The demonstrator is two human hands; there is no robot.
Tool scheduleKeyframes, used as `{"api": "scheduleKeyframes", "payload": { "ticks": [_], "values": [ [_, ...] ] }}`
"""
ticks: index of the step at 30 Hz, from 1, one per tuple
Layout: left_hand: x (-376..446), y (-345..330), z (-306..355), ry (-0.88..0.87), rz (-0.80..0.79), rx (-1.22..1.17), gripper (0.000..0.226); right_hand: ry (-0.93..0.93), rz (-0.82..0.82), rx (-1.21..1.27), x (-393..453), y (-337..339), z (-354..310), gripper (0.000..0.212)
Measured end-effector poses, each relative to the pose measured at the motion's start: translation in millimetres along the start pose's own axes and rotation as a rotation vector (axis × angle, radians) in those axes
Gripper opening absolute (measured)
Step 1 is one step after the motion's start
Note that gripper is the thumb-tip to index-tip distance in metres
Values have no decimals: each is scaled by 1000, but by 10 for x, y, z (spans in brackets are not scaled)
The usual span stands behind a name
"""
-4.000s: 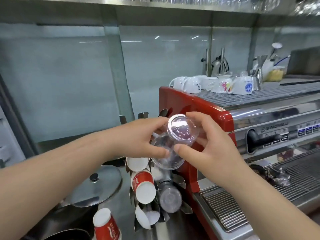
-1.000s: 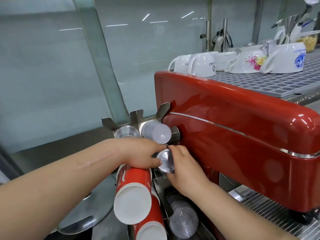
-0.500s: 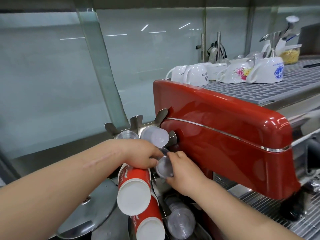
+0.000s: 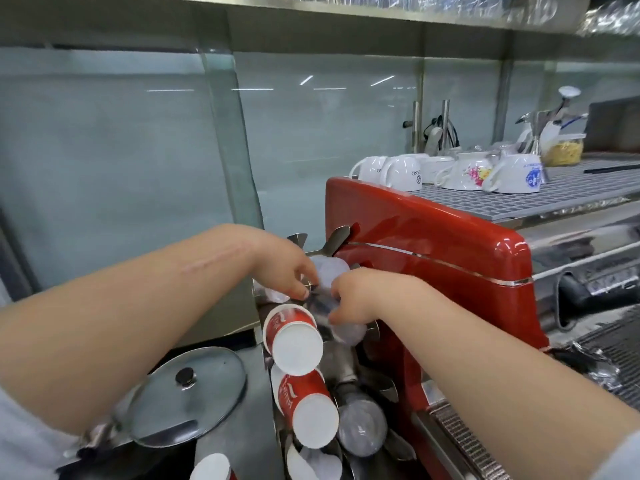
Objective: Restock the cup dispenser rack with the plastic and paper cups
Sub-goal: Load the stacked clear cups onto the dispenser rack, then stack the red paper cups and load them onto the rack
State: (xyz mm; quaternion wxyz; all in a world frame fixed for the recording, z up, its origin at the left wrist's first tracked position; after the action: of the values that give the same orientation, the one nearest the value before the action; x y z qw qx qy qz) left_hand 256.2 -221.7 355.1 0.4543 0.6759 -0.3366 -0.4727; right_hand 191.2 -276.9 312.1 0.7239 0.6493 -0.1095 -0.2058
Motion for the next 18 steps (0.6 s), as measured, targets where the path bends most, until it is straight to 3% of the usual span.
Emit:
{"api": "scheduleKeyframes", "payload": {
  "ticks": [8, 18],
  "values": [
    [-647, -97, -446, 110, 33, -53, 48, 231, 82, -171, -118, 625, -517, 49],
    [-1388, -1018, -1151, 214, -62, -226, 50, 457, 160, -142, -196, 405, -1616, 46]
  ]
}}
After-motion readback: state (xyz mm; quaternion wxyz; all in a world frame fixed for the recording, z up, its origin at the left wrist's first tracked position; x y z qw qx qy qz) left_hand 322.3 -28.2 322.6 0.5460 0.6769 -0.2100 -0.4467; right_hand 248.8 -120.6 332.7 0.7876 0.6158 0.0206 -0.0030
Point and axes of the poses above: each hand's wrist, its own x-axis towards the middle knuckle, its own y-axis out of the back of the hand, z = x × y, the point moved 8 cm from there along x, towards the middle knuckle, and after that the axes turned 9 degrees about -x, right-handed, at the moved point
